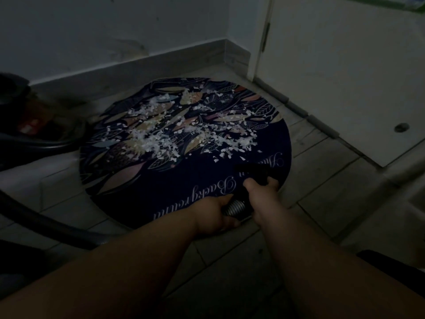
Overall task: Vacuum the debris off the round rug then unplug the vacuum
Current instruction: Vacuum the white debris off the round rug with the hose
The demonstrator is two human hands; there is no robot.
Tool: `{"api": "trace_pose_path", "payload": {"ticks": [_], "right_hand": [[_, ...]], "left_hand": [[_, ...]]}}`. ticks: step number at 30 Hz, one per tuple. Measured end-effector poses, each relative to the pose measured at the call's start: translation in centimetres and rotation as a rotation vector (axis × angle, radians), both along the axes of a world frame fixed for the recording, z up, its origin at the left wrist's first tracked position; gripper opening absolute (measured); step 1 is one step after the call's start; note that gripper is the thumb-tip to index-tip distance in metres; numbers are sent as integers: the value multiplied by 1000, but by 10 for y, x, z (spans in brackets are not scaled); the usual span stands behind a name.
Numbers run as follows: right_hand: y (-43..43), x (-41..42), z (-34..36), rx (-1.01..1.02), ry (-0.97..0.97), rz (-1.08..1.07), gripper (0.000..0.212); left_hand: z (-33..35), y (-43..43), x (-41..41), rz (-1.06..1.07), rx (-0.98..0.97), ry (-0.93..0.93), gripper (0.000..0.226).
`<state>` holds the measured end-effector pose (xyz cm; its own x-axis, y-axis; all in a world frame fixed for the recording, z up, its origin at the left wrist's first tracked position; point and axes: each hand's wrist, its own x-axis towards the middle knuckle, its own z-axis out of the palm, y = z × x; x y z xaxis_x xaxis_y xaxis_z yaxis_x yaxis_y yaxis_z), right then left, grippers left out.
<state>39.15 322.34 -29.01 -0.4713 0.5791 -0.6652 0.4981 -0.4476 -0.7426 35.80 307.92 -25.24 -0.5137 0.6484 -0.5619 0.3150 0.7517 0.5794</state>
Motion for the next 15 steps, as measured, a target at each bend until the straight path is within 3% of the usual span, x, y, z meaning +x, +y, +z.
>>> {"api": "trace_pose_path", "payload": {"ticks": [10, 15], "right_hand": [[-21, -17, 3, -122, -5, 189, 101], [-15, -27, 0, -108, -6, 217, 98]], "left_hand": [[2, -18, -17, 93, 19, 1, 68], [0, -15, -19, 102, 16, 7, 70]]}}
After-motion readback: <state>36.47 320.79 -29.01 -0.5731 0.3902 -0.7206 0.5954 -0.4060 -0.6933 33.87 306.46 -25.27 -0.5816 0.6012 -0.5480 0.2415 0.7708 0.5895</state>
